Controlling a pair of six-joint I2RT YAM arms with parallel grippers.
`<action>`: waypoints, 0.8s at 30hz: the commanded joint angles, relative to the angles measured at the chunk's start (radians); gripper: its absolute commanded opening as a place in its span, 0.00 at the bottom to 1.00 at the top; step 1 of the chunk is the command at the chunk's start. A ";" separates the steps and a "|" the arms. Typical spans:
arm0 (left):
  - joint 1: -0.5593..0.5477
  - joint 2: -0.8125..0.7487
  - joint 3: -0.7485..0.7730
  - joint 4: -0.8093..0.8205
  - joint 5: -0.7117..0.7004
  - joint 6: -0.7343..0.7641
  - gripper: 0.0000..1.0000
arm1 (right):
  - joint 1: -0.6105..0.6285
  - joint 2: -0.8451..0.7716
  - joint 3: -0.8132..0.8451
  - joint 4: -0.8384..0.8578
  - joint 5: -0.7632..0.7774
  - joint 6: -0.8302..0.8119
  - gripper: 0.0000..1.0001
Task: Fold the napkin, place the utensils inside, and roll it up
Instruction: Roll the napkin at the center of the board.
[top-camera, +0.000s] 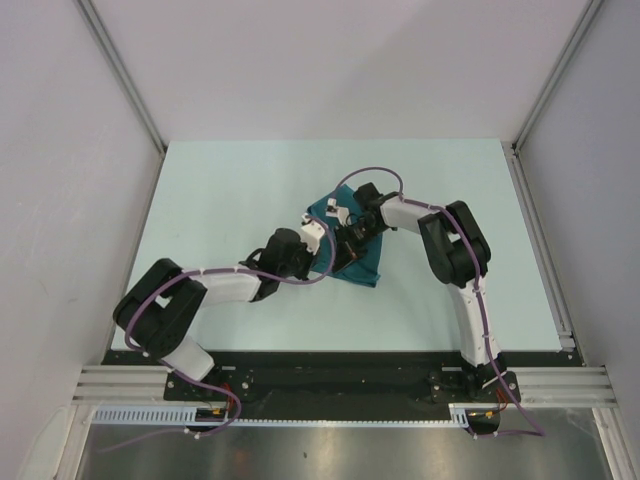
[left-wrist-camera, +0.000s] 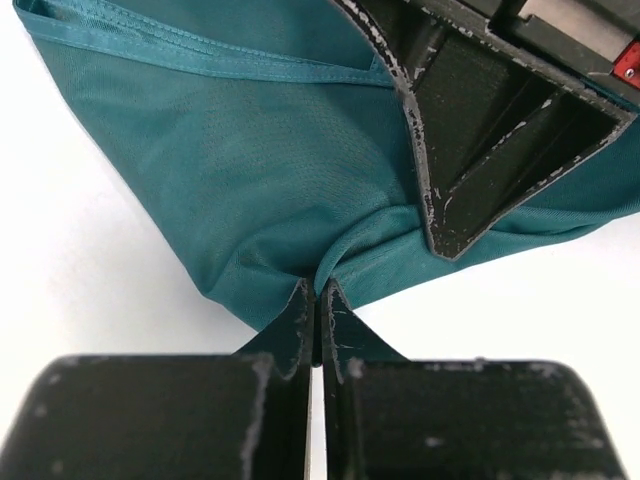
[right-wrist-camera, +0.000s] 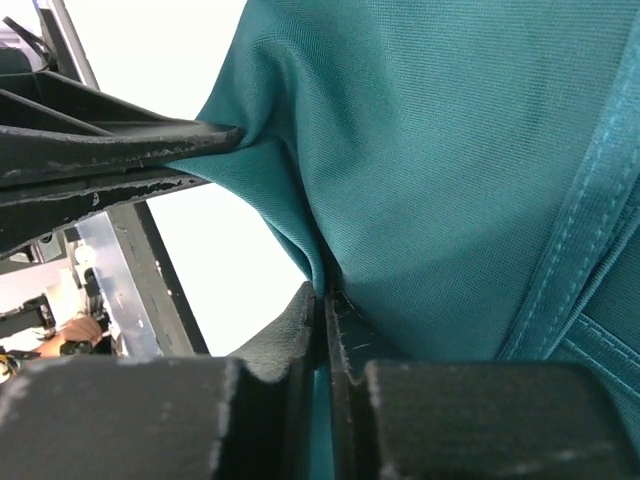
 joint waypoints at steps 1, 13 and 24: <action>0.021 0.003 0.041 0.002 0.006 -0.048 0.00 | -0.032 -0.022 -0.019 -0.008 -0.009 0.000 0.16; 0.107 0.044 0.094 -0.039 0.175 -0.120 0.00 | -0.086 -0.374 -0.321 0.250 0.092 0.078 0.57; 0.149 0.116 0.163 -0.115 0.250 -0.166 0.00 | 0.084 -0.677 -0.624 0.527 0.674 0.008 0.68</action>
